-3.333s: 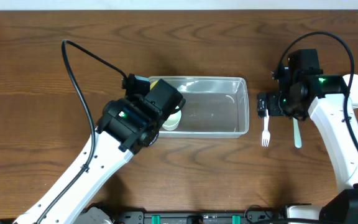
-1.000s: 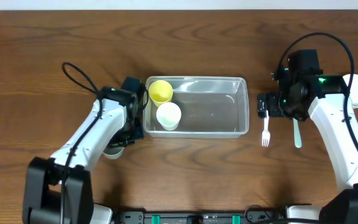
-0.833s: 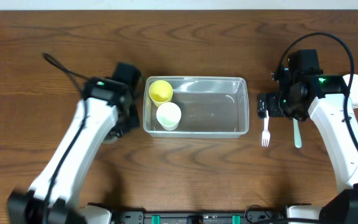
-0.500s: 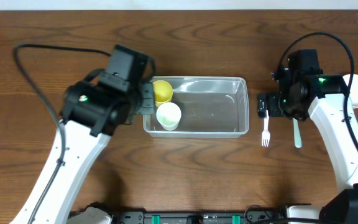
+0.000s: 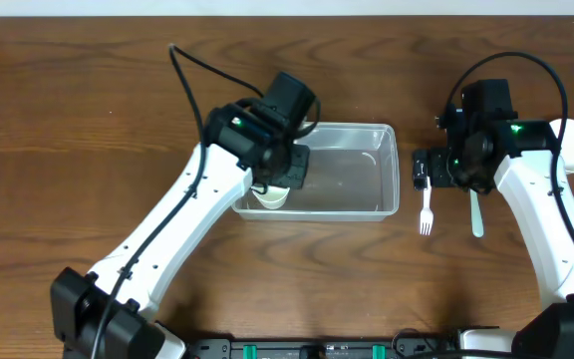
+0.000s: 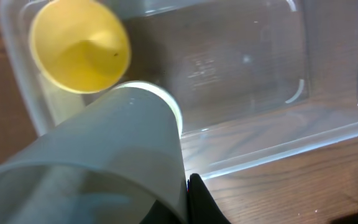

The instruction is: Pack container

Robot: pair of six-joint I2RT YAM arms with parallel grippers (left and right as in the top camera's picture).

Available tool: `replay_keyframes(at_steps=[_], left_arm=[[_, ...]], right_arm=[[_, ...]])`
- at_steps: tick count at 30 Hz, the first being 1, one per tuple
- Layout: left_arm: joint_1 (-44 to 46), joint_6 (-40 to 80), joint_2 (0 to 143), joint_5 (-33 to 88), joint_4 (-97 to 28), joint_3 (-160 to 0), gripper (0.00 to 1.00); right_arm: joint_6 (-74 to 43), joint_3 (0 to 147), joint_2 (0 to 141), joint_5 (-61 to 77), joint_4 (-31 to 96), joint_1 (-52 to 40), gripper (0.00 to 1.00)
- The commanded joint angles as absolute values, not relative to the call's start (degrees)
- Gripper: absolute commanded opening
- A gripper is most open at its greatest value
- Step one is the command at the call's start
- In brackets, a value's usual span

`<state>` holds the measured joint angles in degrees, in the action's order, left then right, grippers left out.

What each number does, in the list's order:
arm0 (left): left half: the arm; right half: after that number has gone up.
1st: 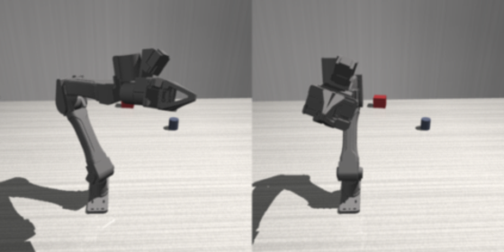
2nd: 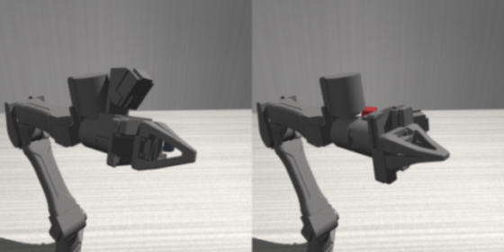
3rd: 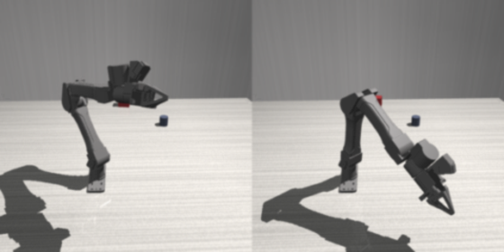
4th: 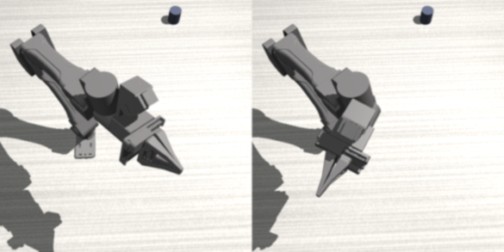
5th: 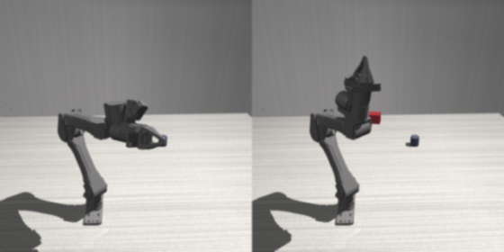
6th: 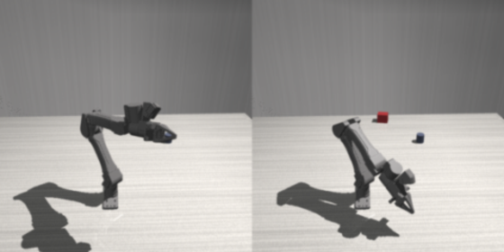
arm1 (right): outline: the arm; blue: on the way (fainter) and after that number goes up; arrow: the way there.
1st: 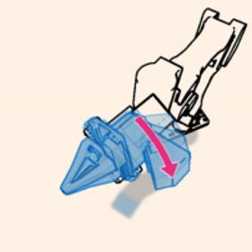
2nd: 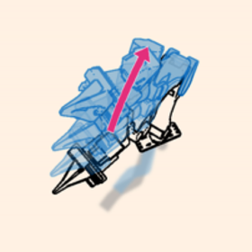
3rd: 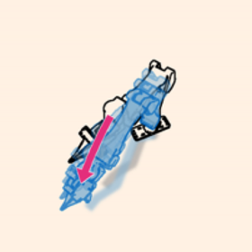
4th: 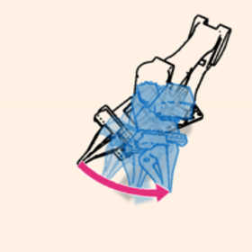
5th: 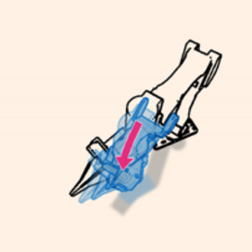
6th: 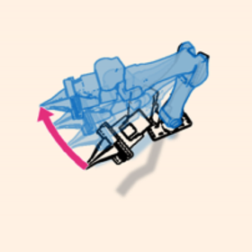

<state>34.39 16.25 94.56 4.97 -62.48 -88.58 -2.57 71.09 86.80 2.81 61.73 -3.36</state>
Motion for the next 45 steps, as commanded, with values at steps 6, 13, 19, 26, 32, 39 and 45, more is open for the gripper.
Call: replay_keyframes(at_steps=[6,13,19,26,32,39,45], left_arm=[[34.7,15.2,99.8,5.4,-62.7,-88.6,0.06],[34.7,15.2,100.6,5.4,-62.9,-88.6,0.06],[34.7,15.2,100.6,5.4,-63.6,-88.6,0.34],[34.7,15.0,100.6,5.3,-63.6,-88.6,0.28],[35.5,14.5,99.9,5.3,-63.7,-91.8,0.1],[41.5,4.2,100.0,3.4,-61.6,-96.9,0.06],[42.9,1.3,104.5,3.4,-61.5,-96.9,0.06]], right_arm=[[-2.7,71.8,87.0,2.6,61.8,-3.0,0.99],[-2.7,71.8,87.0,2.6,61.7,-3.0,0.99],[-2.7,71.8,87.0,2.6,61.8,-3.0,0.99],[-2.7,71.8,87.0,2.6,61.8,-3.0,0.99],[-2.7,71.8,87.0,2.6,61.7,-3.0,0.99],[-2.7,71.8,87.0,2.6,61.5,-3.0,0.99],[-2.7,71.8,87.0,2.6,61.6,-3.0,0.99]])
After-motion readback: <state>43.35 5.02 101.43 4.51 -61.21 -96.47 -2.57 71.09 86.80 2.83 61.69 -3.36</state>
